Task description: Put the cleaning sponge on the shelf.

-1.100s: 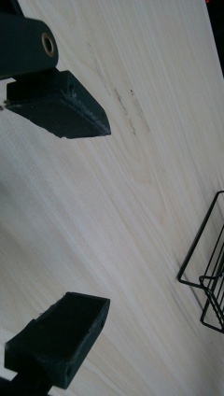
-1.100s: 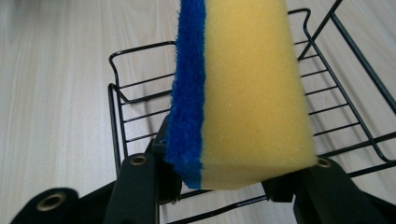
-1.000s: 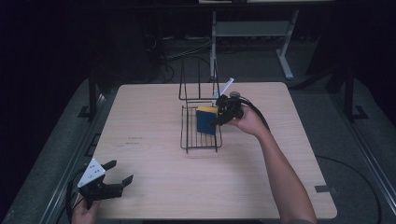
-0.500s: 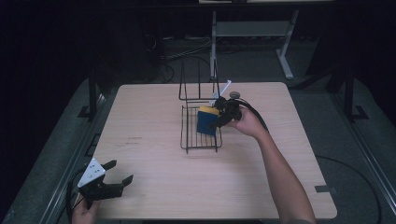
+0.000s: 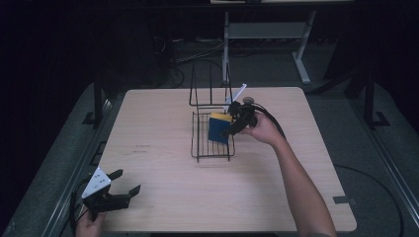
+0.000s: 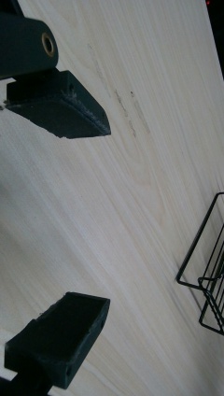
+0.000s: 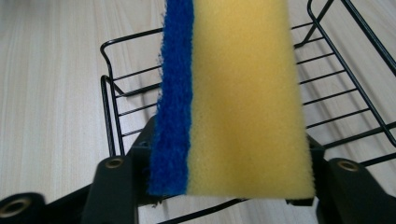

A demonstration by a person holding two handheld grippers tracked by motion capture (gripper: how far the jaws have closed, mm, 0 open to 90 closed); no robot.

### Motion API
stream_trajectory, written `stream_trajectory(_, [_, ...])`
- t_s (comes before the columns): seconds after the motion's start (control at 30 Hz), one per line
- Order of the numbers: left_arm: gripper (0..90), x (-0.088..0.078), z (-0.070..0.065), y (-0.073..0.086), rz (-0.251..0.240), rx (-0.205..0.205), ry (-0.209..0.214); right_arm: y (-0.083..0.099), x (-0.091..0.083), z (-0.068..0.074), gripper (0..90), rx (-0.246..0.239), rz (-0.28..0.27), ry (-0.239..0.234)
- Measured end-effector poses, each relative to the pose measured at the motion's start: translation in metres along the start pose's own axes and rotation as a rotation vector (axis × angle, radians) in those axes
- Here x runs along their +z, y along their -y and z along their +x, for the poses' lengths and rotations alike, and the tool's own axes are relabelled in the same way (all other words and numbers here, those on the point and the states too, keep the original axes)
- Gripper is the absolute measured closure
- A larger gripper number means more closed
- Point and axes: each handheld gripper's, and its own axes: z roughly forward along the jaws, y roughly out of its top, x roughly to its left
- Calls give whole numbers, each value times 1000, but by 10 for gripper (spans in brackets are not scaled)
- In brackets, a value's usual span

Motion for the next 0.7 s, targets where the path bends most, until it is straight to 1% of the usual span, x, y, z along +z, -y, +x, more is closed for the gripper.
stream_trajectory(0.13, [141, 0, 0, 0, -2, 2, -1, 0, 1, 1, 408, -3, 10, 2])
stream_trajectory(0.53, [141, -1, -1, 0, 0, 2, -4, 0, 0, 3, 365, 4, -1, -8])
stream_trajectory(0.7, [141, -2, -1, 0, -2, 0, -6, -1, -1, 3, 349, 7, -1, -5])
